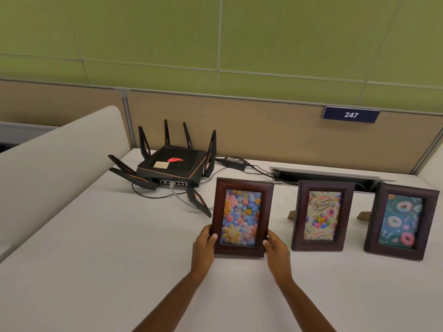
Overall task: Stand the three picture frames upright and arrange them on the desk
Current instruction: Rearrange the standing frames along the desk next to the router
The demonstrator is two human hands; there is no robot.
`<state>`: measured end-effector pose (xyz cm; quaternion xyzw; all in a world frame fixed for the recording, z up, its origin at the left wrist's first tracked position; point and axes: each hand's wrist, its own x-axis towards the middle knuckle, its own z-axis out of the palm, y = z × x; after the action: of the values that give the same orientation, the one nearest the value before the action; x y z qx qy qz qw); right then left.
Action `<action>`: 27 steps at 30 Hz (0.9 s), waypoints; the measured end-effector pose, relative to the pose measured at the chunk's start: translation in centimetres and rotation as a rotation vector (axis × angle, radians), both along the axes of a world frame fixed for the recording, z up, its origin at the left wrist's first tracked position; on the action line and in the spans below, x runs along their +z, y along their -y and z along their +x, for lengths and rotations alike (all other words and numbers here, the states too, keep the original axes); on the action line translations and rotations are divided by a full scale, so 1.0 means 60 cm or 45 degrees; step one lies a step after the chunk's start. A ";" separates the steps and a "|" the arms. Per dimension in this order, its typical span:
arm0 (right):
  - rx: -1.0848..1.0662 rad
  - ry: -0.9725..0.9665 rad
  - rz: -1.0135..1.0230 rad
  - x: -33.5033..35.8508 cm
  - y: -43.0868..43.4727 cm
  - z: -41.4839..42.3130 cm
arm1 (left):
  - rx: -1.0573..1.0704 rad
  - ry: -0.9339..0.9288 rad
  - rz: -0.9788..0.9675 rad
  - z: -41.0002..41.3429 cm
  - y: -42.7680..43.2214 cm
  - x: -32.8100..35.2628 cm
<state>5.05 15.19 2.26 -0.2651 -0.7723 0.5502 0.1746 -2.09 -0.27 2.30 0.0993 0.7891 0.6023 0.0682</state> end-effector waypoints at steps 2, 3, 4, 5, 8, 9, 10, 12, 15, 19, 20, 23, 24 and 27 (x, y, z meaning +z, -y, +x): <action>0.030 -0.022 0.007 0.008 0.016 -0.011 | 0.012 -0.004 0.002 -0.007 0.022 0.005; 0.050 -0.036 0.010 0.012 0.026 -0.017 | 0.022 -0.008 0.002 -0.012 0.033 0.007; 0.067 -0.048 0.012 0.017 0.036 -0.024 | 0.035 -0.013 0.008 -0.017 0.046 0.011; 0.083 -0.059 0.015 0.023 0.047 -0.032 | 0.049 -0.016 0.016 -0.022 0.058 0.014; 0.118 -0.085 0.060 0.039 0.075 -0.055 | 0.100 -0.009 0.031 -0.034 0.090 0.026; 0.121 -0.093 0.083 0.046 0.081 -0.063 | 0.109 -0.001 0.041 -0.037 0.098 0.029; 0.121 -0.101 0.107 0.053 0.086 -0.069 | 0.112 0.013 0.059 -0.040 0.105 0.032; 0.124 -0.115 0.167 0.071 0.093 -0.079 | 0.109 0.060 0.127 -0.045 0.115 0.039; 0.129 -0.142 0.287 0.102 0.098 -0.089 | 0.082 0.107 0.252 -0.052 0.123 0.052; 0.158 -0.191 0.351 0.141 0.105 -0.101 | 0.023 0.073 0.368 -0.067 0.131 0.072; 0.162 -0.210 0.351 0.149 0.106 -0.105 | 0.015 0.064 0.392 -0.072 0.134 0.078; 0.205 -0.265 0.283 0.172 0.112 -0.122 | 0.020 0.048 0.431 -0.090 0.148 0.099; 0.237 -0.282 0.235 0.178 0.115 -0.129 | 0.026 0.041 0.444 -0.098 0.154 0.105; 0.367 -0.298 0.040 0.188 0.130 -0.153 | 0.059 0.010 0.459 -0.119 0.179 0.118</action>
<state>-4.12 7.41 13.56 -0.0831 -0.7852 0.5846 0.1868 -9.22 -10.98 9.39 0.0894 0.6700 0.7359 0.0387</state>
